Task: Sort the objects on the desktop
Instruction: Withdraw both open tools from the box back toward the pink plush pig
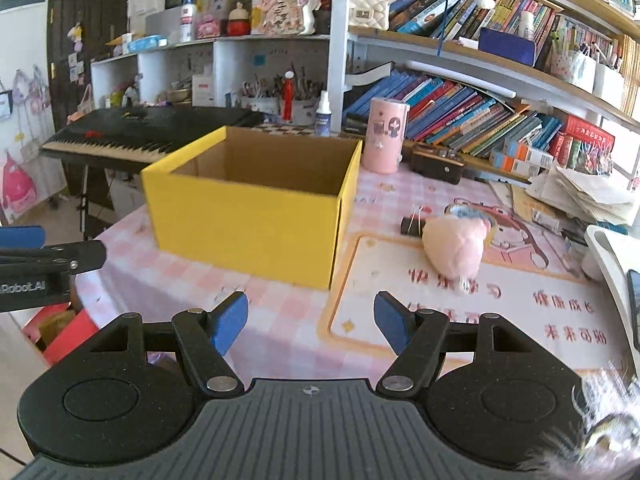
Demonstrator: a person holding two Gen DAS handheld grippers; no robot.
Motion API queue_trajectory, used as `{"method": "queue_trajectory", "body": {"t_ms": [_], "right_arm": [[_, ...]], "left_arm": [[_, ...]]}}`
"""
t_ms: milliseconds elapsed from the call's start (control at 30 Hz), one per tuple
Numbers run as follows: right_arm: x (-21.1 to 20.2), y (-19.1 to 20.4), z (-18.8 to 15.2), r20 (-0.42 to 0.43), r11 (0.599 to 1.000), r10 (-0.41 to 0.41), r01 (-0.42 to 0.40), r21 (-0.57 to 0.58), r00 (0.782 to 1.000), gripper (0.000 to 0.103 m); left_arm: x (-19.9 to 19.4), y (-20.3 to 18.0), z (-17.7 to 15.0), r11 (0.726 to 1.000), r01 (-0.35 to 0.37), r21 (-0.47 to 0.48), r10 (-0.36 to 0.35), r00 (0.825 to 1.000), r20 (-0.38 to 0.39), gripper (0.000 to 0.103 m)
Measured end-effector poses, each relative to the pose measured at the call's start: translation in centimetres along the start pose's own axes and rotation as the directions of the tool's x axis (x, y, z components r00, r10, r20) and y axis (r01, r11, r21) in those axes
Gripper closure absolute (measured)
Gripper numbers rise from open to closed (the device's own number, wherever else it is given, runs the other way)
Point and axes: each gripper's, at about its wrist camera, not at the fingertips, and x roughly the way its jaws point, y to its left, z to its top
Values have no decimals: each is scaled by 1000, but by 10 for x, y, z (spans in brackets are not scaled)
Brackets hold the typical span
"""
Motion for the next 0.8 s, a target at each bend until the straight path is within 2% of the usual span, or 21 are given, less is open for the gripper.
{"method": "queue_trajectory", "body": {"t_ms": [200, 433, 800], "right_arm": [[-14, 8, -15, -14, 1000, 8, -8, -10, 1000, 32], [-23, 2, -24, -46, 999, -17, 18, 34, 999, 31], [-34, -10, -32, -59, 996, -73, 75, 38, 996, 29]], "left_arm": [[-8, -2, -14, 1000, 25, -9, -26, 999, -45, 24], [-12, -9, -21, 999, 50, 6, -49, 996, -70, 23], [-5, -31, -22, 992, 117, 39, -112, 988, -101, 21]]}}
